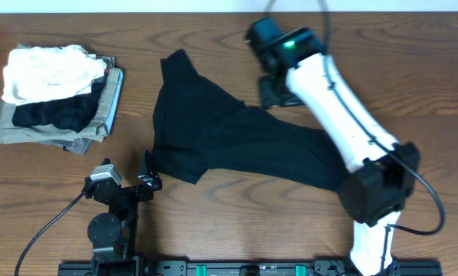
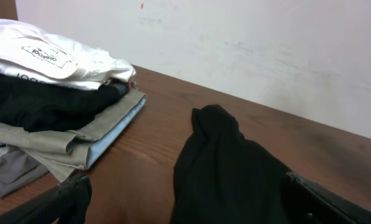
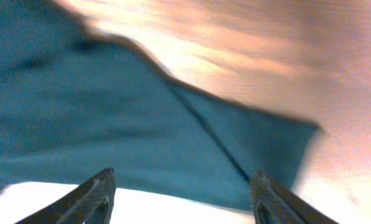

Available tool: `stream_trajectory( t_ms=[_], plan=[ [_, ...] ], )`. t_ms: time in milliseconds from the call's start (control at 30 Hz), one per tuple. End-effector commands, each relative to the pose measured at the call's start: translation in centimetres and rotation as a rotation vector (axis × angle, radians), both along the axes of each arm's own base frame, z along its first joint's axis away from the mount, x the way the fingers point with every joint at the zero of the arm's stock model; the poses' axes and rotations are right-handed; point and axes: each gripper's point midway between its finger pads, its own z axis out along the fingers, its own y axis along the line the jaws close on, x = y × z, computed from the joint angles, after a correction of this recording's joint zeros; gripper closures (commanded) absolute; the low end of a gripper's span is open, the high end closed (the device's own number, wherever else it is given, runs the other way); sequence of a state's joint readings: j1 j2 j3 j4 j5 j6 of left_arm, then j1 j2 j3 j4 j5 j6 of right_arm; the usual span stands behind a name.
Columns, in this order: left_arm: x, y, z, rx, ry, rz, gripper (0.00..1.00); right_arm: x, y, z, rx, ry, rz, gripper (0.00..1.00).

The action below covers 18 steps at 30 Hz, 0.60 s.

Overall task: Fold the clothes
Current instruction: 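Drag the black shirt leftward to the table center with the right gripper, release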

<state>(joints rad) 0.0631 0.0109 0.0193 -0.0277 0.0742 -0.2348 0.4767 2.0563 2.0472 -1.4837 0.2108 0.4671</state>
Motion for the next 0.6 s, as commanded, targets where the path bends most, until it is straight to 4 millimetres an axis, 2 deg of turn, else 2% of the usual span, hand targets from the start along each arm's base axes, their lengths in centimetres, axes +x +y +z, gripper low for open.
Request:
stream_trajectory(
  t_ms=[0, 100, 267, 367, 567],
  plan=[
    [-0.1, -0.3, -1.5, 0.005, 0.044, -0.016, 0.02, 0.1, -4.6, 3.7, -0.028, -0.09, -0.183, 0.35],
    [-0.1, -0.3, -1.5, 0.005, 0.044, -0.016, 0.02, -1.2, -7.4, 5.0, -0.034, -0.074, -0.275, 0.33],
    [-0.1, -0.3, -1.5, 0.005, 0.044, -0.016, 0.02, -3.2, -10.0, 5.6, -0.057, -0.025, -0.393, 0.21],
    [-0.1, -0.3, -1.5, 0.005, 0.044, -0.016, 0.02, -3.8, -10.4, 4.6, -0.071, 0.008, -0.428, 0.16],
    [-0.1, -0.3, -1.5, 0.005, 0.044, -0.016, 0.02, -4.5, -10.8, 0.9, -0.105, 0.068, -0.467, 0.14]
  ],
)
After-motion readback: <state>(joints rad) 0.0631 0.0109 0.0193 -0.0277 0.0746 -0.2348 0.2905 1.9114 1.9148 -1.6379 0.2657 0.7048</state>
